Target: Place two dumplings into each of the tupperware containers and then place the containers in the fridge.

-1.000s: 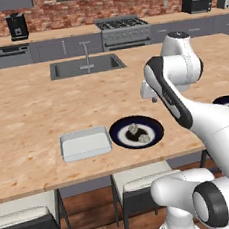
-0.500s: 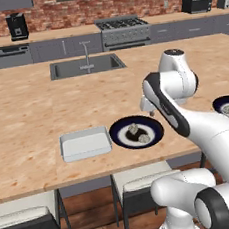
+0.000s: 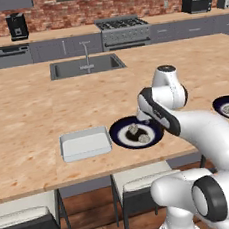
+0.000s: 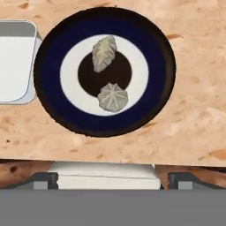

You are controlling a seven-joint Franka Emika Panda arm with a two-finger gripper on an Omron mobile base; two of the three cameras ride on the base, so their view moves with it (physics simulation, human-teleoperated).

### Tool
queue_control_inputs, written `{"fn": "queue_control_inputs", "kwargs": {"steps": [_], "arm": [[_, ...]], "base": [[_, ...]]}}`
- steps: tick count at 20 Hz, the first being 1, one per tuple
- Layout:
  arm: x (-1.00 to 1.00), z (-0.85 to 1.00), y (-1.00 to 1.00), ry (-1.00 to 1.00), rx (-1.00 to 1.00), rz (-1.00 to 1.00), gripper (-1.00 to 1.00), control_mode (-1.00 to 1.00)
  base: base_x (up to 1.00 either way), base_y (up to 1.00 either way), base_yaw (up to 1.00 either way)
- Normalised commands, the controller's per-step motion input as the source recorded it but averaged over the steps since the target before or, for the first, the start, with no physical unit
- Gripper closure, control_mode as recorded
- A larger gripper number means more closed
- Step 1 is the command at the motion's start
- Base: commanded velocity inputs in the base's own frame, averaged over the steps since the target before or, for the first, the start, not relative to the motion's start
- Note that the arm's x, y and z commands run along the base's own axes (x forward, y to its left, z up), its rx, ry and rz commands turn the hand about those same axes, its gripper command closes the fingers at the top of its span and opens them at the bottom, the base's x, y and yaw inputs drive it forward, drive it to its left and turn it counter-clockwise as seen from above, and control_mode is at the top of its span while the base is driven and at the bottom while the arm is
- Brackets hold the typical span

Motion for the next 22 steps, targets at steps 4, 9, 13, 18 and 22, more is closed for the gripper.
{"fn": "queue_control_inputs", "kwargs": {"steps": [4, 9, 13, 18, 22], "arm": [[0.49, -0.54, 0.01, 0.10, 0.00, 0.02, -1.00, -1.00], [0.45, -0.55, 0.02, 0.12, 0.00, 0.03, -1.00, -1.00], [0.30, -0.48, 0.00, 0.04, 0.00, 0.04, -1.00, -1.00], [0.23, -0.33, 0.00, 0.02, 0.00, 0.02, -1.00, -1.00], [0.20, -0.39, 0.00, 0.04, 0.00, 0.01, -1.00, -1.00]], "base": [[0.00, 0.00, 0.00], [0.00, 0.00, 0.00], [0.00, 0.00, 0.00], [0.00, 0.00, 0.00], [0.00, 0.00, 0.00]]}}
